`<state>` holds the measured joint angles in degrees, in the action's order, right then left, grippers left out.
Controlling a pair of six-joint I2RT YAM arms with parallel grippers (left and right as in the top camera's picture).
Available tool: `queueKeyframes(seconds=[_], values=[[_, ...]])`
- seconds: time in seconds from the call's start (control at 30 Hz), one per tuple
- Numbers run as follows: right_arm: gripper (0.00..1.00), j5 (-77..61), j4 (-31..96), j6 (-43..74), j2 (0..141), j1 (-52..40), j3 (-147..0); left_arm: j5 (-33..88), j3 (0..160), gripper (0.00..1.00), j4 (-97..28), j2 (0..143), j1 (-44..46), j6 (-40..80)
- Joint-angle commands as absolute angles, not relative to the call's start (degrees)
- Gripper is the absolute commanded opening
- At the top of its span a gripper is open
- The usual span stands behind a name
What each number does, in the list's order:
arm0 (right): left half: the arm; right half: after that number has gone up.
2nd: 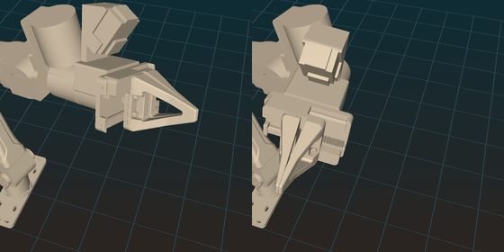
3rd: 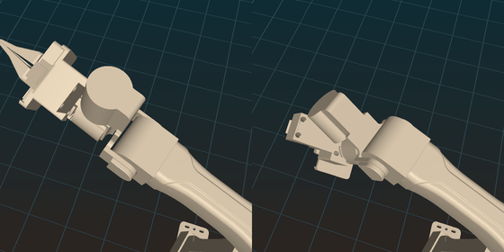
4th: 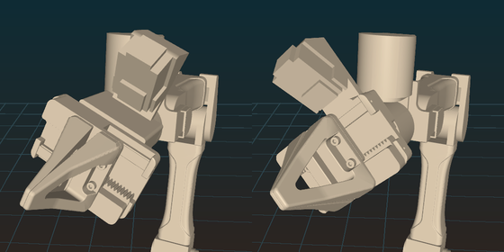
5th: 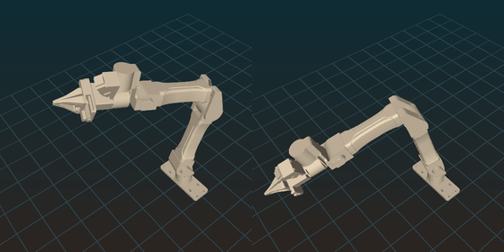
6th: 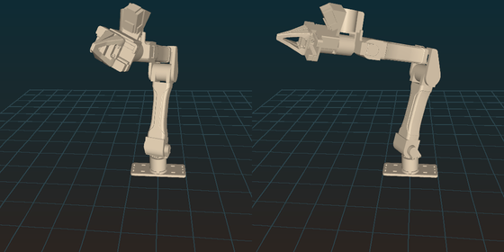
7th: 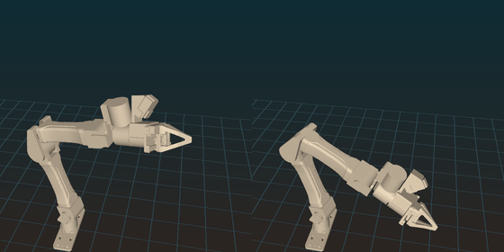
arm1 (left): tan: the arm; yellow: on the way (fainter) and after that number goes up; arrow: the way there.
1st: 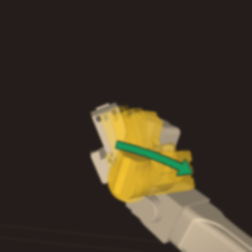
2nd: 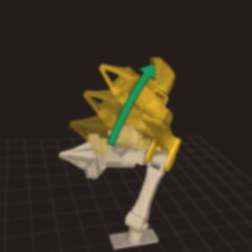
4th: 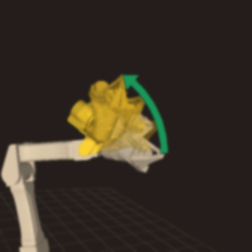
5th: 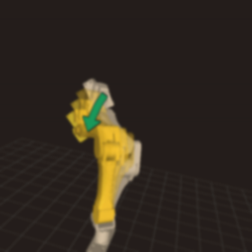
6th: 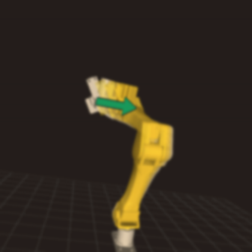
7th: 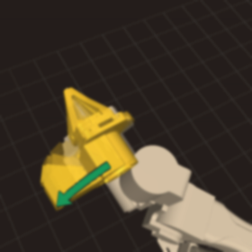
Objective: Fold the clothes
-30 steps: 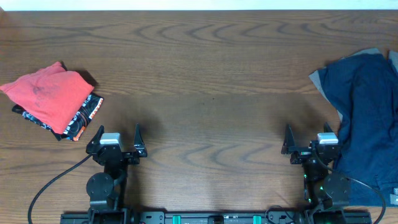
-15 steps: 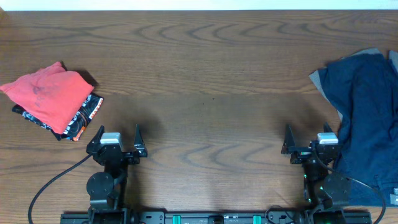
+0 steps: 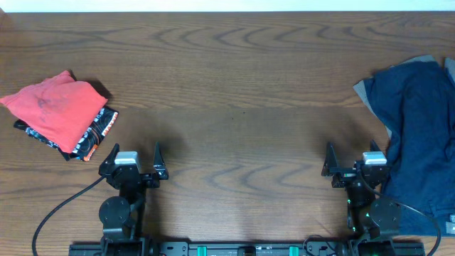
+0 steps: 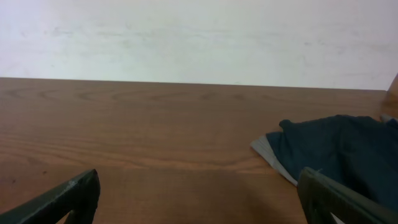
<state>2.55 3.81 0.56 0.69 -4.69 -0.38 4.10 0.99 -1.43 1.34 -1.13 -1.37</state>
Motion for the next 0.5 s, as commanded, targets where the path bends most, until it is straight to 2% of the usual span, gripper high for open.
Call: queueKeyframes(seconds=[0.0,0.47], values=[[0.99,2.15,4.03,-0.25,0.38,-4.03,-0.32,5.10,0.23,0.98,-3.60,1.48,-1.28,-1.89],[0.99,-2.02,4.19,3.51,0.47,-4.03,-0.32,5.15,0.23,0.98,-3.62,1.91,-1.28,-1.02]])
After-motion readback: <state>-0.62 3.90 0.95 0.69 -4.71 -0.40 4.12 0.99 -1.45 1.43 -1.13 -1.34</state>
